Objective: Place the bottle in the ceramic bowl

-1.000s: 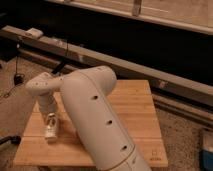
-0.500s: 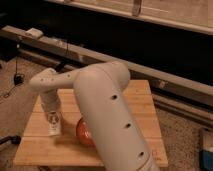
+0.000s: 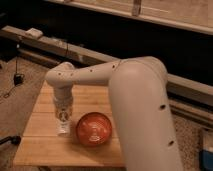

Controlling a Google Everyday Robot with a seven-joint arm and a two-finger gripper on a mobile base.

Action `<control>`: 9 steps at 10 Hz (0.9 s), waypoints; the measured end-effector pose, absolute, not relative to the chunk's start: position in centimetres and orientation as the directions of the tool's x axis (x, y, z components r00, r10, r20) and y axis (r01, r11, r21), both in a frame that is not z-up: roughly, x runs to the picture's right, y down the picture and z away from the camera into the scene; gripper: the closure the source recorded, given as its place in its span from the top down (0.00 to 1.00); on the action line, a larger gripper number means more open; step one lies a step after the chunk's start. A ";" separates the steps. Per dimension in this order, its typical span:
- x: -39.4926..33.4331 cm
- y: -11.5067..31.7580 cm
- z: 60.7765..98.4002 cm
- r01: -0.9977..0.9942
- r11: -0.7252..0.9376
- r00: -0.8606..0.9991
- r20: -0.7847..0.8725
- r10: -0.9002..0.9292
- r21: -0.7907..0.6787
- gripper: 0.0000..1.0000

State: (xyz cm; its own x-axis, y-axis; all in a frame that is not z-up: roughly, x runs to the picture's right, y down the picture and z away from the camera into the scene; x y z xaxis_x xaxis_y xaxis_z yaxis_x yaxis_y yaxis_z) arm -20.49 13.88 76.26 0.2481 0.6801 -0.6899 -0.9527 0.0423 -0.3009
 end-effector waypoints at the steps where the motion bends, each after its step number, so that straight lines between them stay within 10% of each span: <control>1: -18.7 14.1 76.1 -0.959 0.022 0.220 -0.695 0.684 -0.282 0.00; 6: -12.2 15.5 77.3 -0.984 -0.078 0.065 -0.726 0.685 -0.161 0.00; 9: -9.7 16.2 78.1 -0.988 -0.115 -0.005 -0.734 0.679 -0.100 0.24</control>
State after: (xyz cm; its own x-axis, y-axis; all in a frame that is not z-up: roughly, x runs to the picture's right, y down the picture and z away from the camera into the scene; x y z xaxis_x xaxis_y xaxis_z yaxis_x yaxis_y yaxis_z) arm -9.68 16.24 78.05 -0.0049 0.6790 -0.7341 -0.9883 -0.1153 -0.1001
